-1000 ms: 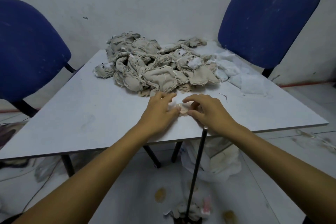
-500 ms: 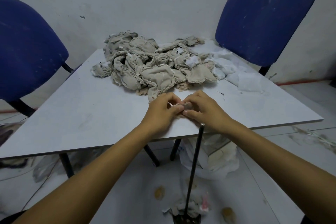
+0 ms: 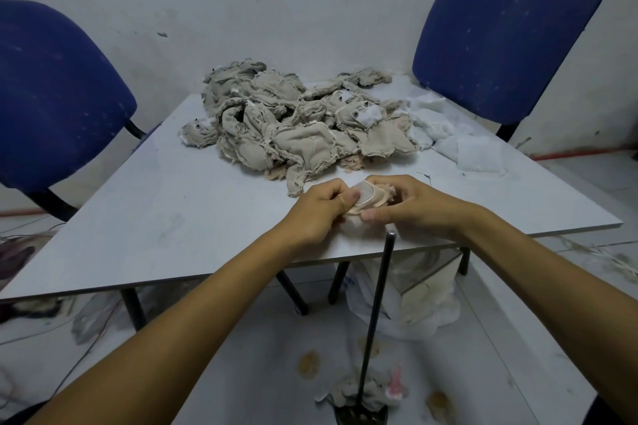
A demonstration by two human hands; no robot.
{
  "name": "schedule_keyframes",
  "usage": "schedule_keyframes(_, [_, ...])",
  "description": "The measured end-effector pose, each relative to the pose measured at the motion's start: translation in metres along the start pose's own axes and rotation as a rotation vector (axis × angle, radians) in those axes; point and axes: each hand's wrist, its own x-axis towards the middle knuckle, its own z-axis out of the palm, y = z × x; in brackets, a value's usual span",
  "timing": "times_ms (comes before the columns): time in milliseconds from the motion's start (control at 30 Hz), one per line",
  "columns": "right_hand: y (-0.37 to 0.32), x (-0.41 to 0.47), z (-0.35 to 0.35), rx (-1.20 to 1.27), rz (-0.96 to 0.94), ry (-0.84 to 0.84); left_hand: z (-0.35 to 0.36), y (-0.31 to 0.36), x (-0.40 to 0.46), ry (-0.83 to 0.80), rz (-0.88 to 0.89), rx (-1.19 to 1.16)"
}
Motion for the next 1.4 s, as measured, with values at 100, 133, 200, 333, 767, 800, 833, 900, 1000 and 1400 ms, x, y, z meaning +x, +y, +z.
schedule_keyframes(100, [0.003,0.003,0.005,0.038,-0.059,0.138,0.008,0.007,0.000,-0.008,-0.015,-0.193])
schedule_keyframes(133, [0.005,0.005,0.006,0.018,-0.053,0.215,0.009,0.010,0.000,-0.011,-0.028,-0.252])
schedule_keyframes(200, [0.008,0.010,0.007,0.005,-0.033,0.381,0.010,0.012,0.001,-0.037,-0.055,-0.363])
schedule_keyframes(333, [0.014,0.015,0.012,0.003,-0.030,0.615,0.010,0.008,0.003,0.007,-0.044,-0.271])
schedule_keyframes(767, [0.015,0.007,0.004,0.005,-0.025,0.236,0.011,-0.001,0.008,0.380,0.040,0.021])
schedule_keyframes(800, [0.016,0.007,0.005,0.005,-0.013,0.249,0.011,-0.003,0.008,0.375,0.041,0.061])
schedule_keyframes(833, [0.017,0.008,0.006,0.006,-0.007,0.281,0.012,-0.004,0.009,0.366,0.047,0.114])
schedule_keyframes(900, [0.019,0.010,0.008,-0.036,-0.009,0.360,0.014,-0.005,0.009,0.353,0.087,0.222])
schedule_keyframes(1000, [0.025,0.015,0.012,-0.191,-0.022,0.546,0.017,-0.006,0.010,0.351,0.184,0.299])
schedule_keyframes(1400, [0.025,0.014,0.018,-0.229,-0.111,0.562,-0.001,0.003,0.020,0.006,-0.189,-0.453])
